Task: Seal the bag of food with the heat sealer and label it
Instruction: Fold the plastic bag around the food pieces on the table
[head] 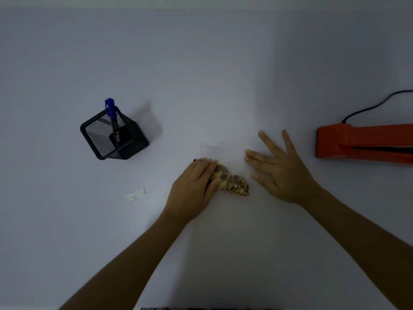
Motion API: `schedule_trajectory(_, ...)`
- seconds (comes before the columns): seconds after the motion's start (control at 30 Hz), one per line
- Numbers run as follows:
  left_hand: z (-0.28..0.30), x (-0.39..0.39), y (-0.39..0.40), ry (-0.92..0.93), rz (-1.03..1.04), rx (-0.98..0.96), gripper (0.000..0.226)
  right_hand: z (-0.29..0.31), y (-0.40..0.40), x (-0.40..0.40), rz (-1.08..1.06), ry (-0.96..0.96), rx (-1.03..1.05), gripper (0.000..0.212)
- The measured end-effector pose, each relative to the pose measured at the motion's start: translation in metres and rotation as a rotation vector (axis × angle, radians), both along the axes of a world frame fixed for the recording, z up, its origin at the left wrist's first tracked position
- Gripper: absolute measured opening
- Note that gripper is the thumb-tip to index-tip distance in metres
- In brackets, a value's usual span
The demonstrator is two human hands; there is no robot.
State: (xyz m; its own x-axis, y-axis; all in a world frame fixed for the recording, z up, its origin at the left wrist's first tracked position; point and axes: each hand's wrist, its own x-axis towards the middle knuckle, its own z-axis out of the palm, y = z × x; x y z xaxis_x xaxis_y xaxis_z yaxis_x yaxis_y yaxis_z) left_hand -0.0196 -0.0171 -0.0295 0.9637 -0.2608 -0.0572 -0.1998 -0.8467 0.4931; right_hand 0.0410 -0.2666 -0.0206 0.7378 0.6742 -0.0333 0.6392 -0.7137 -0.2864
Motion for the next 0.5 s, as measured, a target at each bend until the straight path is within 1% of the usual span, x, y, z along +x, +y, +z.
schedule_trajectory(0.07, 0.000, -0.001, -0.001, -0.005, -0.003, 0.006, 0.051, 0.002, 0.024, -0.003, -0.049, 0.004, 0.074, 0.061)
schedule_trajectory(0.1, -0.001, -0.001, 0.000, -0.006, -0.003, 0.016, 0.050, 0.001, 0.036, -0.006, -0.038, 0.031, 0.081, 0.062)
schedule_trajectory(0.17, -0.001, -0.002, 0.000, -0.003, 0.001, 0.028, 0.050, -0.006, 0.045, -0.010, 0.012, 0.084, 0.033, 0.064)
schedule_trajectory(0.27, -0.001, -0.002, 0.001, -0.005, 0.009, 0.027, 0.053, -0.015, 0.021, -0.012, 0.022, 0.101, -0.019, 0.061)
schedule_trajectory(0.4, -0.001, -0.002, -0.002, -0.010, 0.013, 0.011, 0.054, -0.015, -0.016, -0.012, -0.067, 0.069, -0.021, 0.060)
schedule_trajectory(0.5, -0.001, -0.002, -0.003, -0.010, 0.021, 0.015, 0.054, -0.008, -0.004, -0.009, -0.113, 0.052, -0.007, 0.062)
